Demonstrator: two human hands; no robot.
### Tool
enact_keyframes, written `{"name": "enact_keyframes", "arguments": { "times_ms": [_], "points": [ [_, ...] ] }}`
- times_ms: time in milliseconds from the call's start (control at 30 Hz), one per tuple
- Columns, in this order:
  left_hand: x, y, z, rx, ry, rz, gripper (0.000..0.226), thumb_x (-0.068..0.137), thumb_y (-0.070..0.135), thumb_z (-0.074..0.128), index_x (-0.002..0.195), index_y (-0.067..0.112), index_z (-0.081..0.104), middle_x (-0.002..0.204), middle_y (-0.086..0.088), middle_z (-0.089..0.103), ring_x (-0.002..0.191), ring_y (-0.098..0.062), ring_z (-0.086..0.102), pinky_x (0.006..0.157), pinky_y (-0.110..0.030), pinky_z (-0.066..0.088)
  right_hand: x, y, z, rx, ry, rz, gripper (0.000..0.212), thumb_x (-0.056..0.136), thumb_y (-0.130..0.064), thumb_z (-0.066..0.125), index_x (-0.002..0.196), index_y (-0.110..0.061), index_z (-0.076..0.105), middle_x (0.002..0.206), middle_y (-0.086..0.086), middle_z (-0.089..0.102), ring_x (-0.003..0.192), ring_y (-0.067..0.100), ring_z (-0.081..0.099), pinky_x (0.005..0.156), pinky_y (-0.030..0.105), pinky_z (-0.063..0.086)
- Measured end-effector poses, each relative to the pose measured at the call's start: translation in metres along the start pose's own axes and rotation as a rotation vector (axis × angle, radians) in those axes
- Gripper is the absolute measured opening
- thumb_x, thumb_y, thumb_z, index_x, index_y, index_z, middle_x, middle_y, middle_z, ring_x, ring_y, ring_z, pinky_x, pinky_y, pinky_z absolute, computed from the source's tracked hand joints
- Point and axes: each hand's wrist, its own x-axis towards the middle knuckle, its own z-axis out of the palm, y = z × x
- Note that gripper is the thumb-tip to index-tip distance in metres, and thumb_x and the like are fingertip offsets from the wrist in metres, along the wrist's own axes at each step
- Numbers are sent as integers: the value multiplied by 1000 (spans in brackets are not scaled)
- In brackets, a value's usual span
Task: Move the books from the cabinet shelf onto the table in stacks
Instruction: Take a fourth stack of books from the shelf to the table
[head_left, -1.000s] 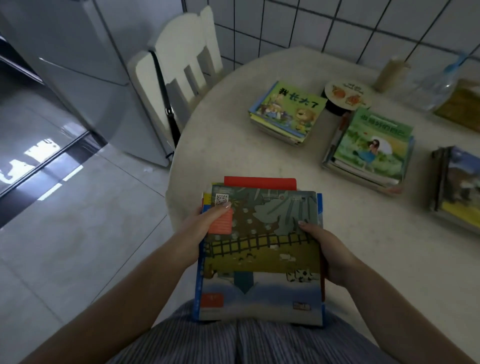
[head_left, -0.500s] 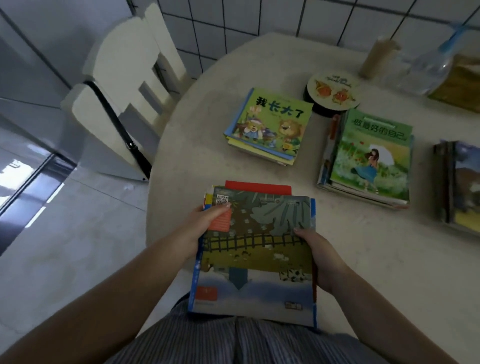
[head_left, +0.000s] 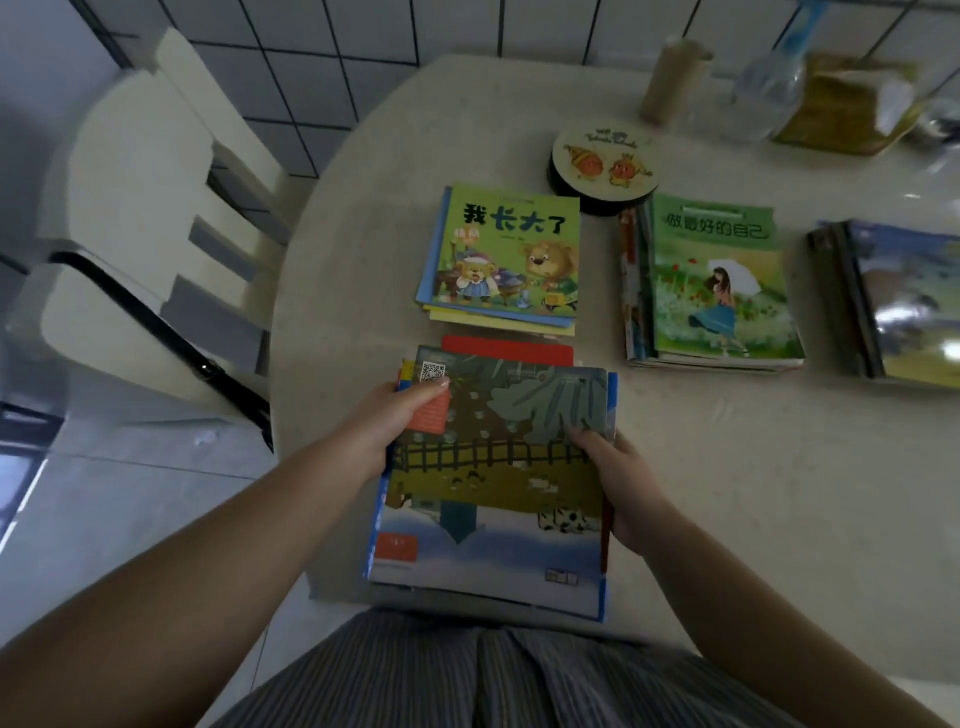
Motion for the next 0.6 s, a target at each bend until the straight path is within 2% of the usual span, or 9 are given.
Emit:
{"name": "enact_keyframes", "arguments": {
  "times_ms": [200, 300, 367, 500, 600],
  "points": [
    [10, -5, 0, 88, 13, 44, 32, 82, 46, 65, 94, 17, 64, 99, -12, 70, 95, -28, 66, 98, -41, 46, -1, 9, 5, -180, 116, -102, 26, 90, -30, 56, 116, -24, 56, 107, 6, 69, 96, 25, 68, 89, 46, 54],
    [8, -7, 1, 149, 65, 108, 56, 73, 60, 64, 108, 16, 60, 99, -8, 69, 91, -21, 65, 90, -34, 47, 1, 4, 4, -423, 161, -174, 28, 90, -35, 55, 116, -22, 56, 105, 1, 67, 93, 19, 65, 81, 34, 53],
    [9, -10, -1, 186, 102, 126, 69, 61, 69, 63, 108, 19, 58, 100, -5, 69, 91, -21, 66, 92, -39, 50, 4, -1, 2, -620, 193, -207, 31, 90, -40, 54, 114, -20, 58, 105, 2, 66, 93, 19, 63, 79, 32, 51],
    [5, -10, -1, 140, 92, 133, 47, 82, 47, 64, 114, 14, 55, 104, -7, 67, 91, -20, 65, 81, -32, 50, 7, -2, 1, -750, 189, -199, 40, 90, -44, 53, 119, -17, 55, 108, 1, 64, 96, 18, 61, 80, 32, 50],
    [1, -16, -4, 159, 85, 140, 43, 84, 44, 63, 115, 16, 58, 106, -8, 67, 95, -22, 64, 91, -39, 49, 5, 0, 3, -774, 211, -228, 42, 90, -44, 52, 120, -15, 52, 112, 3, 63, 96, 19, 60, 80, 34, 52]
  ]
}}
